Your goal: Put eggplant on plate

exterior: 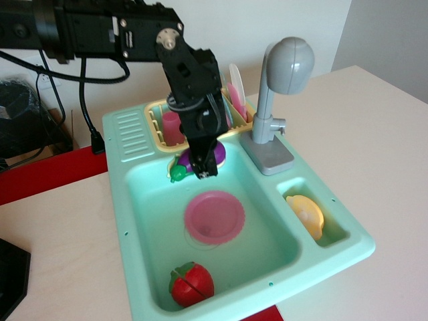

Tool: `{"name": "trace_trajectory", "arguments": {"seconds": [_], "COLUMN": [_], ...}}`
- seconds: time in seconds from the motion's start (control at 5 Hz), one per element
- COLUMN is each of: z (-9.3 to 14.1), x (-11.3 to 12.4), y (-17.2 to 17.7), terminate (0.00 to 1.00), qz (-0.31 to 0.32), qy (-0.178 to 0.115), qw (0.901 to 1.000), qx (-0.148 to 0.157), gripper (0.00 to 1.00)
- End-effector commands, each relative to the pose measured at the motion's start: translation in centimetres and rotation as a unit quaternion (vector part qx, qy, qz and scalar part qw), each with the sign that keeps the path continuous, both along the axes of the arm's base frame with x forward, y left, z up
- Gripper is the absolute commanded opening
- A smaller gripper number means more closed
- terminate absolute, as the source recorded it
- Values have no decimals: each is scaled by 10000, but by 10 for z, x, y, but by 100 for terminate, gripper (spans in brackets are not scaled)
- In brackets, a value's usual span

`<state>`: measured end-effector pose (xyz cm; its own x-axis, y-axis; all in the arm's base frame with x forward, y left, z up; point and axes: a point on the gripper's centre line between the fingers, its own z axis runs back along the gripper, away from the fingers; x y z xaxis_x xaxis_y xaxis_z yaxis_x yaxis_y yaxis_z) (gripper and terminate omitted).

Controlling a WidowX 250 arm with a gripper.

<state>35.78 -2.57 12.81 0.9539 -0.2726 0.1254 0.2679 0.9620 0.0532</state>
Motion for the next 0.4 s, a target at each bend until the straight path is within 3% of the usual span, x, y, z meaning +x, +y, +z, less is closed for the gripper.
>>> {"name": "trace_trajectory", "arguments": {"seconds": [0.0,0.2], "z": [-16,-38], "x": [-3,-9], "y": [-21,-24], "terminate": [0,0], "qz": [-68,-6], "qy": [33,175], "qw": [10000,9998], "qx": [-9,50], "gripper": [0,0]}}
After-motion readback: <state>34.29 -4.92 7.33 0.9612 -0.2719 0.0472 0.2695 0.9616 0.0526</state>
